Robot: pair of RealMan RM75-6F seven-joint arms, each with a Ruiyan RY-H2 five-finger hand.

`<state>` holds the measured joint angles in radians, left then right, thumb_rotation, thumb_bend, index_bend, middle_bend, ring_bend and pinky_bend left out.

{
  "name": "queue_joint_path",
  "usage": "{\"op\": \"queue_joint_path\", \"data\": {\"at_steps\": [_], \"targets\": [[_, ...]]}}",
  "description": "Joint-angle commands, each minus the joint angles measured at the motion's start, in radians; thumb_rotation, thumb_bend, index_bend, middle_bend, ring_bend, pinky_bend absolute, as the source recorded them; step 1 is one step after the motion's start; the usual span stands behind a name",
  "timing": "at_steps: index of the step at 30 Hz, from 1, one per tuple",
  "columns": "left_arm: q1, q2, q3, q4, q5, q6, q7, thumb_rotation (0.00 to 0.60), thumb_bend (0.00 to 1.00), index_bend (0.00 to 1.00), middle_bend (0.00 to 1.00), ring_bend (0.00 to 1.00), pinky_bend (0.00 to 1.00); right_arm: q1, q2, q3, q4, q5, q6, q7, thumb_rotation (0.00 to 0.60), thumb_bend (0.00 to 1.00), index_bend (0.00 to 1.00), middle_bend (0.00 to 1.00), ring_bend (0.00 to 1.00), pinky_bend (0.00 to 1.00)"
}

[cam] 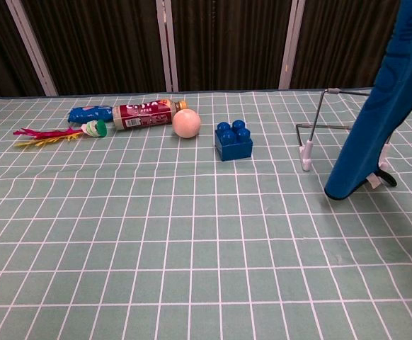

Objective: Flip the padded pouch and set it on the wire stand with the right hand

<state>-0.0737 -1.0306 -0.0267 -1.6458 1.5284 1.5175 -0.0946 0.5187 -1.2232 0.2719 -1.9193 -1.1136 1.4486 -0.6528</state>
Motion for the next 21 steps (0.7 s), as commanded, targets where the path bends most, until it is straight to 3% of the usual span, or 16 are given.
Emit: {"op": "queue_joint_path", "data": {"at_steps": [1,9,21], "targets": [[0.003,0.004,0.004,-0.006,0.015,0.008,-0.005,0.600,0.00,0.00,0.00,0.00,0.00,-0.032,0.034,-0.017,-0.031,-0.019,0.027,0.005,0.600,0.52,0.73,0.07,0.00,0.00],[-0.001,0.004,0.005,-0.009,0.031,0.008,-0.004,0.600,0.00,0.00,0.00,0.00,0.00,-0.009,-0.025,-0.005,-0.004,0.067,0.022,-0.089,0.600,0.53,0.72,0.07,0.00,0.00],[-0.009,-0.003,-0.001,0.014,-0.007,-0.025,-0.008,0.600,0.00,0.00,0.00,0.00,0.00,0.142,-0.219,0.135,0.211,0.292,-0.004,-0.210,0.600,0.53,0.72,0.07,0.00,0.00]]}}
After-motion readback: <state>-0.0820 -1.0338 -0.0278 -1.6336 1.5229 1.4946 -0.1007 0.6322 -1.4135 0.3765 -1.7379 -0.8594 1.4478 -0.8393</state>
